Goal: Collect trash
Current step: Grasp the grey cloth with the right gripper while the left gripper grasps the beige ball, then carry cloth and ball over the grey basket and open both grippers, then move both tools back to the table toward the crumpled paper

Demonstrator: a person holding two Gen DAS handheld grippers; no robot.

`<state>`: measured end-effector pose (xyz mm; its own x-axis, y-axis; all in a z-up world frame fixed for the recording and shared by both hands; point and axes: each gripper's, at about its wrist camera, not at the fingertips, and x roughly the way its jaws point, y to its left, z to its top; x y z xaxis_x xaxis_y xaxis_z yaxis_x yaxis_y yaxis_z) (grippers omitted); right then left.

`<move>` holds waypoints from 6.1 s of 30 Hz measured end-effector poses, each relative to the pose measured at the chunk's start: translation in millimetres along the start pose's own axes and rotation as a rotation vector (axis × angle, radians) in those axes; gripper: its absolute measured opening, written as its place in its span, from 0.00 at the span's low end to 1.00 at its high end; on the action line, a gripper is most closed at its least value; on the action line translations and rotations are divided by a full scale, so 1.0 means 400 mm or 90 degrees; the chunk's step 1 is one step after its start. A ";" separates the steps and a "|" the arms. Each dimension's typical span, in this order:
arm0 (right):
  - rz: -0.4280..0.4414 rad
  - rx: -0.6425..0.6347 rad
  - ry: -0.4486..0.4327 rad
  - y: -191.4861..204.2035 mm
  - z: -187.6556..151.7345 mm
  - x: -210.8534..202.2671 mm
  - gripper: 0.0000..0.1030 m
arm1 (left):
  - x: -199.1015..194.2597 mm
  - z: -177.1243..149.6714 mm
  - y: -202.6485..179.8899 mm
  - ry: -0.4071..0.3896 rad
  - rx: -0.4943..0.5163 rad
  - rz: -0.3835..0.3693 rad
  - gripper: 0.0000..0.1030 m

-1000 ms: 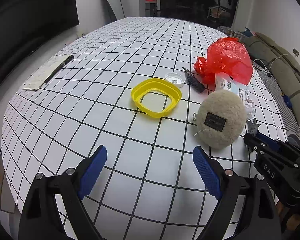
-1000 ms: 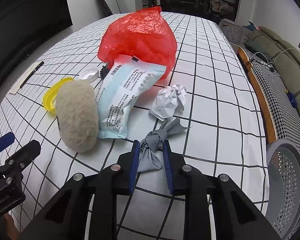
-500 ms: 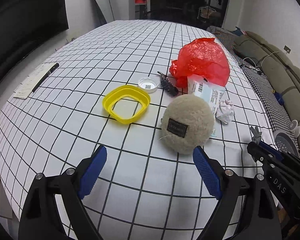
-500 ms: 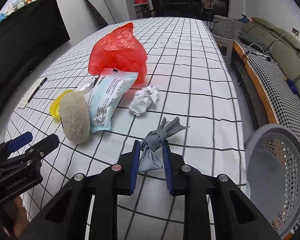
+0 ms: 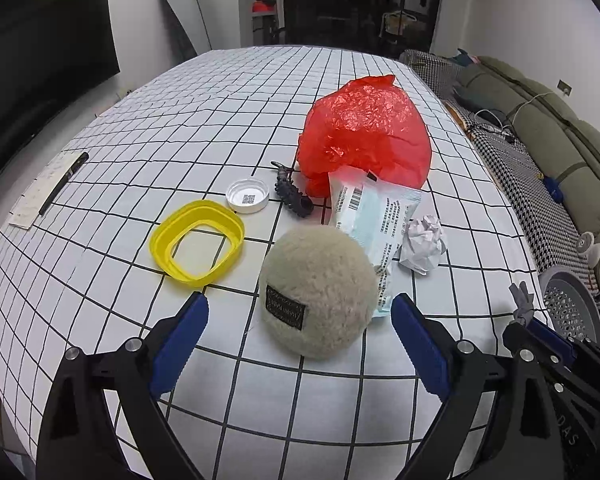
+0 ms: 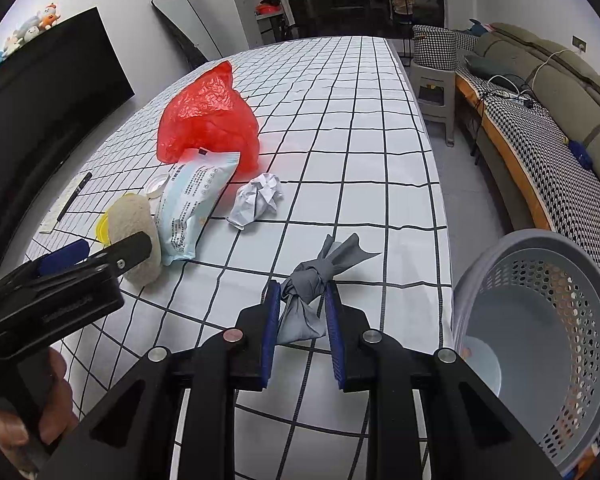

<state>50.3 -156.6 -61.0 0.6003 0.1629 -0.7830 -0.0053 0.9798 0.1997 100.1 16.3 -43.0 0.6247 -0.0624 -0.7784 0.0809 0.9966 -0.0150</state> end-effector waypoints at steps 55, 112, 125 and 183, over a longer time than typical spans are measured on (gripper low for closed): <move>-0.108 0.155 -0.072 -0.376 -0.136 -0.247 0.22 | -0.143 -0.078 -0.448 -0.025 0.211 -0.172 0.51; -0.140 0.226 -0.075 -0.548 -0.239 -0.297 0.54 | -0.122 -0.136 -0.632 0.004 0.270 -0.185 0.77; -0.122 0.215 -0.074 -0.498 -0.238 -0.284 0.64 | -0.130 -0.128 -0.548 -0.015 0.225 -0.149 0.88; -0.031 -0.002 -0.003 0.017 0.081 0.070 0.73 | -0.002 -0.014 0.072 -0.010 0.003 0.004 0.89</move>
<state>92.7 -148.9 -62.4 0.6038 0.1152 -0.7887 0.0204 0.9869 0.1598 97.4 45.5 -46.3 0.6371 -0.0571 -0.7686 0.0802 0.9967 -0.0075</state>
